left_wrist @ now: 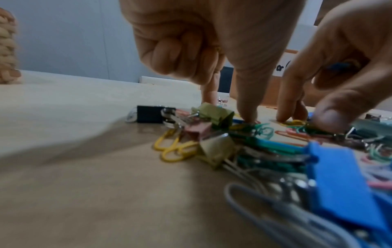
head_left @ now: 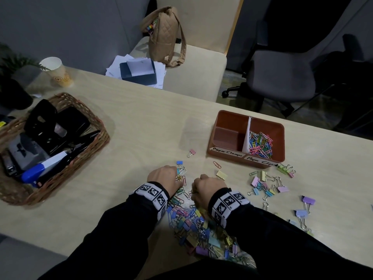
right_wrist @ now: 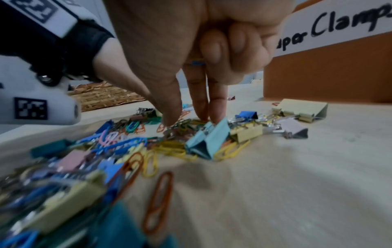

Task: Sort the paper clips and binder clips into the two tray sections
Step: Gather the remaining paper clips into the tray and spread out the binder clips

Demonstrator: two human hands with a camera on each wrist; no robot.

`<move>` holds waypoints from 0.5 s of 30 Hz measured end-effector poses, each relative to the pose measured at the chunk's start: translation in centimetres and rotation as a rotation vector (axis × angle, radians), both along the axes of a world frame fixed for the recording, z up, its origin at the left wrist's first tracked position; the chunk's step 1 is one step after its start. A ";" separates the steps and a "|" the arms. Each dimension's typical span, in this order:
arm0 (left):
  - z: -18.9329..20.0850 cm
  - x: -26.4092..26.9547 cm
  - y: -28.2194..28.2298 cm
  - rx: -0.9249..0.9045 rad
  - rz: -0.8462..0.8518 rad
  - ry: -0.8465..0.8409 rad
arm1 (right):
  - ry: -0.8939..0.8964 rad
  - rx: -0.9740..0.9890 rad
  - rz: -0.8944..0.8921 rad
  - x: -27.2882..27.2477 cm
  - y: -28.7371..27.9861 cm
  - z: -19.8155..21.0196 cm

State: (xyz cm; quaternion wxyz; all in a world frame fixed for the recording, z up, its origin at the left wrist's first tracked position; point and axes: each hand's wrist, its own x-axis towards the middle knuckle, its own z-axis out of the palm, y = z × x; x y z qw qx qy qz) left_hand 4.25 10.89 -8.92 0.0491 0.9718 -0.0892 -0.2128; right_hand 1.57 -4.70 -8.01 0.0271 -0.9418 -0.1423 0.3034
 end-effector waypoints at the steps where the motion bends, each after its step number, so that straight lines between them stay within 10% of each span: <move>1: 0.0 0.1 -0.2 -0.010 -0.005 -0.001 | 0.006 -0.003 0.000 -0.2 0.0 -0.2; 9: 0.6 -0.2 -1.3 -0.035 -0.096 0.084 | 0.055 0.010 -0.045 -1.1 -0.2 -0.7; 15: 1.2 -0.1 0.0 -0.382 0.152 0.227 | 0.073 0.207 -0.298 -0.9 -2.0 0.5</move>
